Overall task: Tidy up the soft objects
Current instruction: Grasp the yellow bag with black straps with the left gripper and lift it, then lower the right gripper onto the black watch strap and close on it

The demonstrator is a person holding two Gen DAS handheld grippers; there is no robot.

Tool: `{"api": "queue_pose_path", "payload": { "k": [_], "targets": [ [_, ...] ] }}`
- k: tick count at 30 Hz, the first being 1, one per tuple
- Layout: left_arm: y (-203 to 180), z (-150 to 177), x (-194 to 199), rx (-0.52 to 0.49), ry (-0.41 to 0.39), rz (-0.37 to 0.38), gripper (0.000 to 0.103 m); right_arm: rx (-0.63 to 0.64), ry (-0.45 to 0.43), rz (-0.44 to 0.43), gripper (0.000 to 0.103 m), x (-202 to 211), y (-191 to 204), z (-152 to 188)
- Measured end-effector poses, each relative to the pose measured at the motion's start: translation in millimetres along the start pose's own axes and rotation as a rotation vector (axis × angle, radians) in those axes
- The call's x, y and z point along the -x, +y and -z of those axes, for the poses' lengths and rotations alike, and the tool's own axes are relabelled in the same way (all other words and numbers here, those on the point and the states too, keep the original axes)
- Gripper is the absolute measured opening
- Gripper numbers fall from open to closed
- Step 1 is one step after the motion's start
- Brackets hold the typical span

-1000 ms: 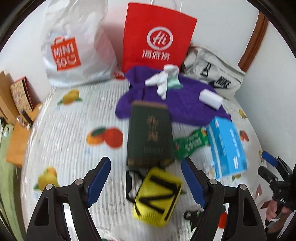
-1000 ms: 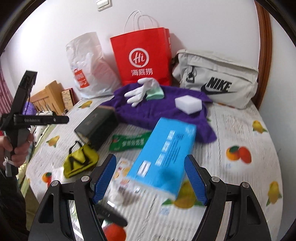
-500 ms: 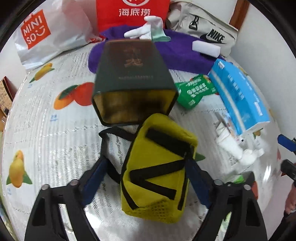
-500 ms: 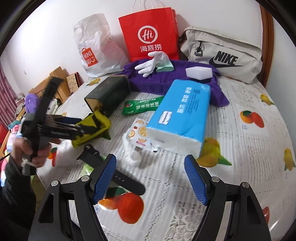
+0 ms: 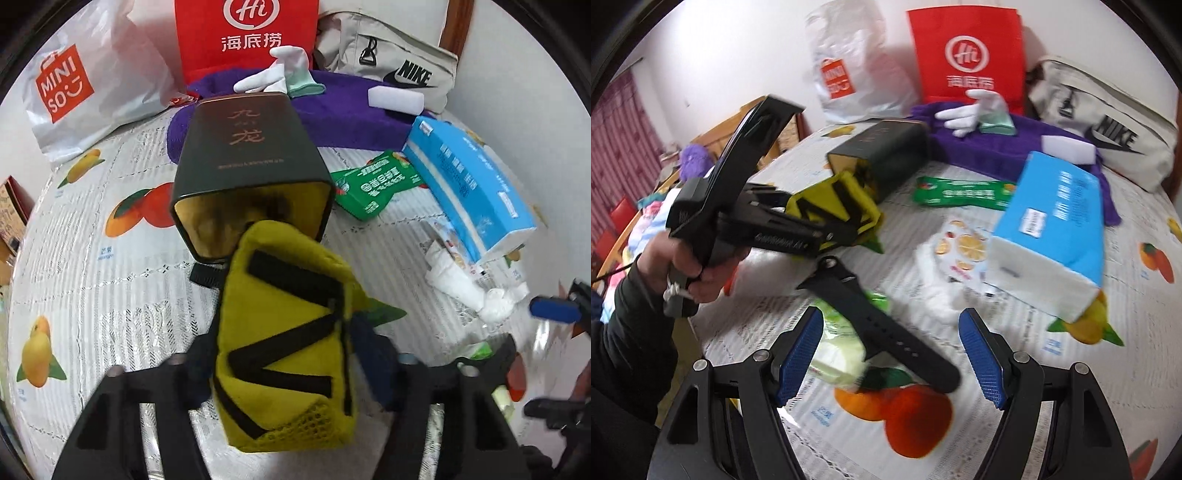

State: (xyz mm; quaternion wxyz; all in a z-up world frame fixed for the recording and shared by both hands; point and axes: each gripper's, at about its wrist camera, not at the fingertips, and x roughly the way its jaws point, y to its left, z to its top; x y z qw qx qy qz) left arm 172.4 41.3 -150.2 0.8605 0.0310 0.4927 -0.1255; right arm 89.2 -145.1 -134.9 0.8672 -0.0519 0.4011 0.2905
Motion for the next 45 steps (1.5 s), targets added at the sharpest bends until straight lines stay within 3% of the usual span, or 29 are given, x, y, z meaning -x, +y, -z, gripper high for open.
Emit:
{"api": "queue_pose_path", "payload": {
  "k": [4, 8, 12, 14, 26, 30, 38, 40, 45],
  "targets": [
    [9, 0, 3, 0.048, -0.011, 0.024, 0.052, 0.065, 0.011, -0.008, 0.07, -11, 14, -2],
    [19, 3, 10, 0.1, -0.022, 0.044, 0.051, 0.107, 0.044, -0.005, 0.056, -27, 20, -3],
    [27, 6, 10, 0.137, -0.018, 0.054, 0.051, 0.128, 0.059, 0.024, 0.034, -38, 20, -5],
    [31, 9, 11, 0.151, -0.016, 0.057, 0.051, 0.11, 0.06, 0.007, 0.028, -34, 16, -8],
    [35, 12, 12, 0.171, -0.017, 0.075, 0.052, 0.011, 0.128, -0.001, 0.03, -27, -7, -5],
    [34, 13, 12, 0.164, -0.02, 0.068, 0.052, 0.007, 0.105, 0.001, 0.03, -20, -7, -4],
    [32, 13, 12, 0.159, -0.012, 0.061, 0.052, -0.031, 0.094, -0.034, 0.026, -21, -11, -7],
    [31, 13, 12, 0.158, -0.013, 0.06, 0.052, -0.05, 0.078, -0.05, 0.012, -14, -14, -10],
    [31, 14, 11, 0.161, -0.014, 0.065, 0.052, -0.089, 0.078, -0.023, 0.012, -10, -26, -8]
  ]
}}
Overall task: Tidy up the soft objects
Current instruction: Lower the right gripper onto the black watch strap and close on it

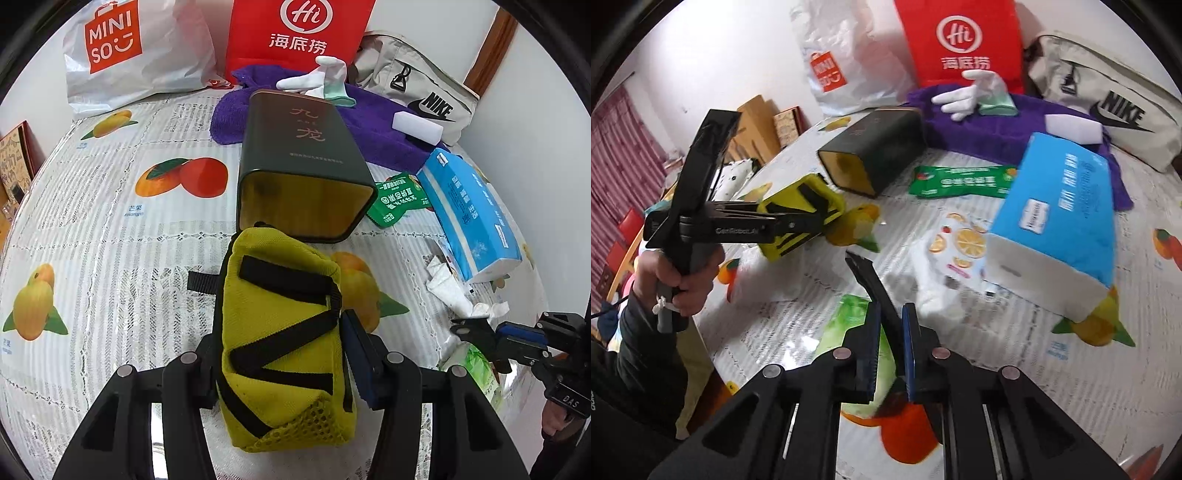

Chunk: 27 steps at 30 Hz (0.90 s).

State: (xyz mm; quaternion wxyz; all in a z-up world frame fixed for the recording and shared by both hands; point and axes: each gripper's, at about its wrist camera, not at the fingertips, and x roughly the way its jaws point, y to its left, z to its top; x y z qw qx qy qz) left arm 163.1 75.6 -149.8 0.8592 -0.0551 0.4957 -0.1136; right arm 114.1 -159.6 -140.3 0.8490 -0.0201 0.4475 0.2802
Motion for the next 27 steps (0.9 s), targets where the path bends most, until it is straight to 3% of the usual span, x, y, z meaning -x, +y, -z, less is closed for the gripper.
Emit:
{"api": "queue_pose_path", "payload": {
  "k": [3, 17, 27],
  "targets": [
    [0, 0, 0, -0.005, 0.0, -0.004, 0.052, -0.001, 0.003, 0.05, 0.012, 0, -3, 0],
    [0, 0, -2, -0.004, 0.002, -0.006, 0.052, 0.024, 0.066, 0.042, 0.013, 4, -9, 11],
    [-4, 0, -2, -0.011, 0.006, -0.016, 0.052, 0.124, 0.008, 0.071, 0.027, 0, 16, 4]
  ]
}}
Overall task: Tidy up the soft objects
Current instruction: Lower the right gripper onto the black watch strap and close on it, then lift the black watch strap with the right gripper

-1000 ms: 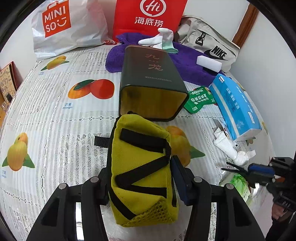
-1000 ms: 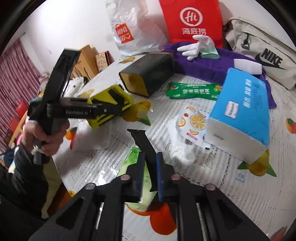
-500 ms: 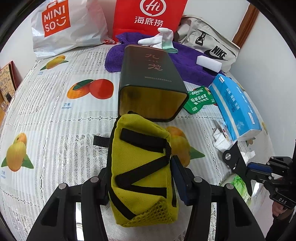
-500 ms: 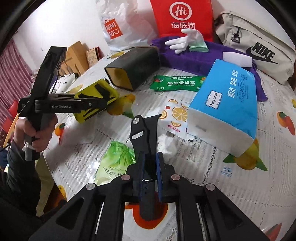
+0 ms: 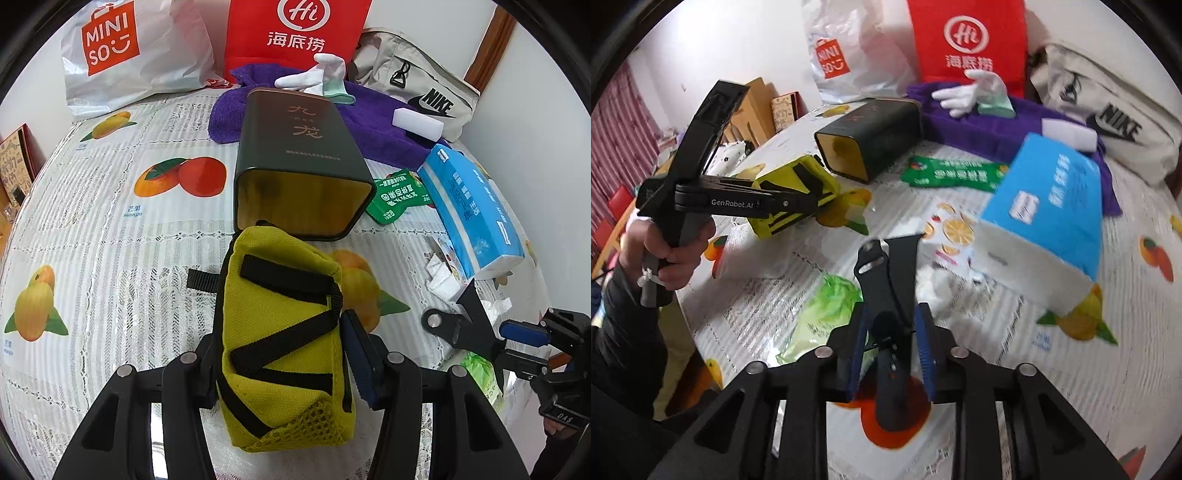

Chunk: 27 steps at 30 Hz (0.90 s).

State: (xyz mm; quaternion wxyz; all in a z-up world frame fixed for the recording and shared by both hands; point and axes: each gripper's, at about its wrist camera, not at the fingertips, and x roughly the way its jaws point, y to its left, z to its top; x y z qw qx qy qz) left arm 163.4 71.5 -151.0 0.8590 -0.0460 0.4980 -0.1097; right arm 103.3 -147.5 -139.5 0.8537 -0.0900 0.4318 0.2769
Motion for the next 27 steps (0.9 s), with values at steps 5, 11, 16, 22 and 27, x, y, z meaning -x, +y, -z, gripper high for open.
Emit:
{"api": "queue_pose_path", "payload": {
  "k": [5, 11, 16, 22, 27],
  "targets": [
    [0, 0, -1, -0.003, 0.001, -0.001, 0.052, 0.091, -0.003, 0.035, 0.028, -4, 14, -6],
    [0, 1, -2, -0.003, 0.001, 0.003, 0.053, 0.134, 0.047, 0.038, 0.04, -20, 21, -9],
    [1, 1, -1, -0.005, 0.001, 0.008, 0.053, 0.142, 0.068, 0.024, 0.031, -26, 24, -9],
    [1, 1, -1, -0.001, 0.001, 0.009, 0.053, 0.097, 0.052, 0.022, 0.027, -13, 18, -8],
    [1, 0, -1, -0.005, 0.002, 0.009, 0.053, 0.099, 0.061, 0.074, 0.031, -9, 14, 0]
  ]
}}
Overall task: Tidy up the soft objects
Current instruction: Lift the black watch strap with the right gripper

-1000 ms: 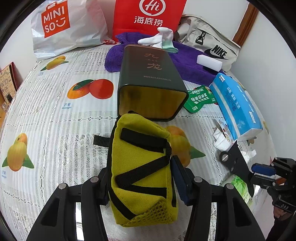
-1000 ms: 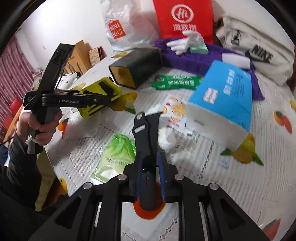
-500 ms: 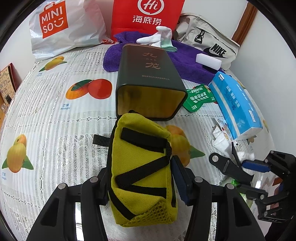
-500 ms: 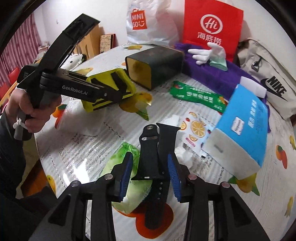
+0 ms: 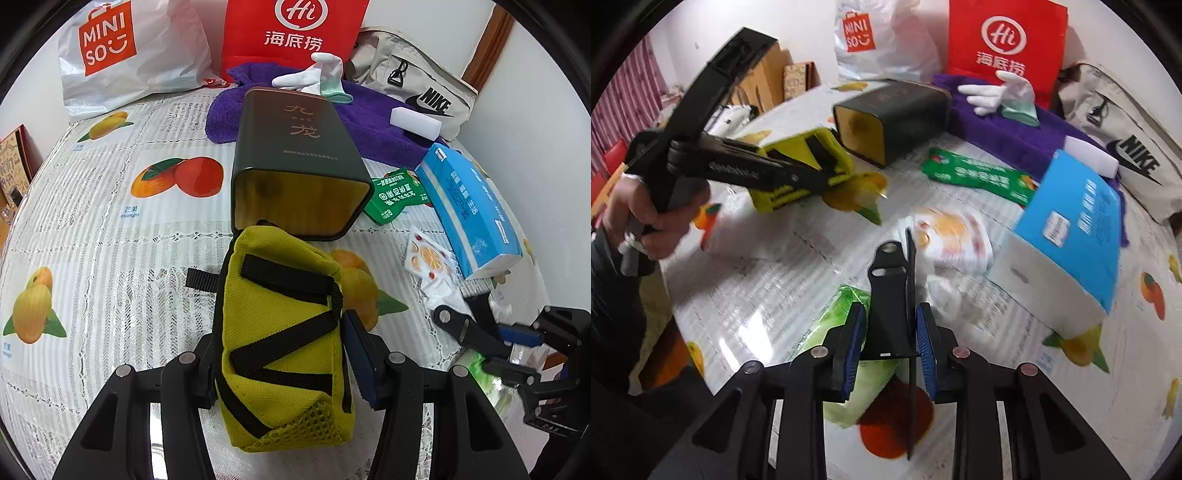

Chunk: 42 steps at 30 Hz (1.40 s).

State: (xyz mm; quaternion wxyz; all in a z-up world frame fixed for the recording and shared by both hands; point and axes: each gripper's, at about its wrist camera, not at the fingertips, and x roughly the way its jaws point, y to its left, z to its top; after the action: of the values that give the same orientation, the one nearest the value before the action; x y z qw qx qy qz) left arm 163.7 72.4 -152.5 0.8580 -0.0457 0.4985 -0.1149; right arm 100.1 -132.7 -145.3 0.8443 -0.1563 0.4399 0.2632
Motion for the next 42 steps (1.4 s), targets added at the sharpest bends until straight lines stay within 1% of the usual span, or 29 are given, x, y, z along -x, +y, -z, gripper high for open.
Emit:
{"api": "queue_pose_path", "payload": {
  "k": [2, 6, 10, 12, 14, 16, 20, 22, 24, 28, 30, 31, 33, 36, 38, 40, 42],
  "targets": [
    [-1, 0, 0, 0.005, -0.001, 0.0, 0.053, -0.006, -0.009, -0.001, 0.033, 5, -2, 2],
    [-1, 1, 0, 0.002, 0.0, -0.005, 0.053, -0.029, -0.029, 0.004, 0.033, 12, -8, 3],
    [-2, 1, 0, -0.003, 0.004, -0.01, 0.054, 0.008, -0.064, -0.013, 0.033, 19, 0, 1],
    [-3, 1, 0, -0.003, 0.004, -0.01, 0.054, 0.023, -0.057, -0.033, 0.033, 15, 4, -1],
    [-2, 1, 1, -0.001, 0.005, -0.008, 0.054, 0.023, -0.032, -0.033, 0.033, 5, 4, -2],
    [-2, 1, 0, -0.003, 0.006, -0.008, 0.054, 0.019, -0.005, -0.01, 0.033, -6, 3, -3],
    [-3, 1, 0, -0.005, 0.007, -0.009, 0.054, -0.006, -0.001, -0.031, 0.033, -10, -2, -5],
    [-3, 2, 1, -0.005, 0.006, -0.005, 0.055, -0.037, 0.01, -0.057, 0.033, -14, -7, -7],
    [-3, 2, 0, -0.005, 0.004, -0.005, 0.055, -0.077, 0.021, -0.091, 0.032, -18, -14, -8],
    [-3, 1, 0, -0.001, -0.002, -0.001, 0.055, -0.087, 0.021, -0.103, 0.026, -18, -17, -8],
    [-2, 2, 1, -0.001, -0.004, 0.004, 0.055, -0.103, 0.02, -0.131, 0.024, -14, -18, -9],
    [-2, 2, 0, 0.0, -0.003, 0.006, 0.055, -0.105, 0.029, -0.136, 0.024, -13, -19, -8],
    [-2, 1, 0, 0.002, -0.003, 0.006, 0.055, -0.08, 0.051, -0.116, 0.024, -14, -17, -7],
    [-2, 1, 0, -0.002, -0.001, 0.004, 0.055, -0.066, 0.053, -0.113, 0.027, -13, -15, -4],
    [-2, 1, 0, -0.004, -0.001, 0.001, 0.055, -0.023, 0.037, -0.09, 0.027, -13, -9, -3],
    [-2, 1, 0, -0.003, 0.001, 0.002, 0.055, -0.023, 0.017, -0.082, 0.023, -12, -10, -3],
    [-2, 1, 0, -0.003, 0.001, 0.003, 0.055, -0.054, -0.005, -0.105, 0.021, -5, -14, -4]
  ]
}}
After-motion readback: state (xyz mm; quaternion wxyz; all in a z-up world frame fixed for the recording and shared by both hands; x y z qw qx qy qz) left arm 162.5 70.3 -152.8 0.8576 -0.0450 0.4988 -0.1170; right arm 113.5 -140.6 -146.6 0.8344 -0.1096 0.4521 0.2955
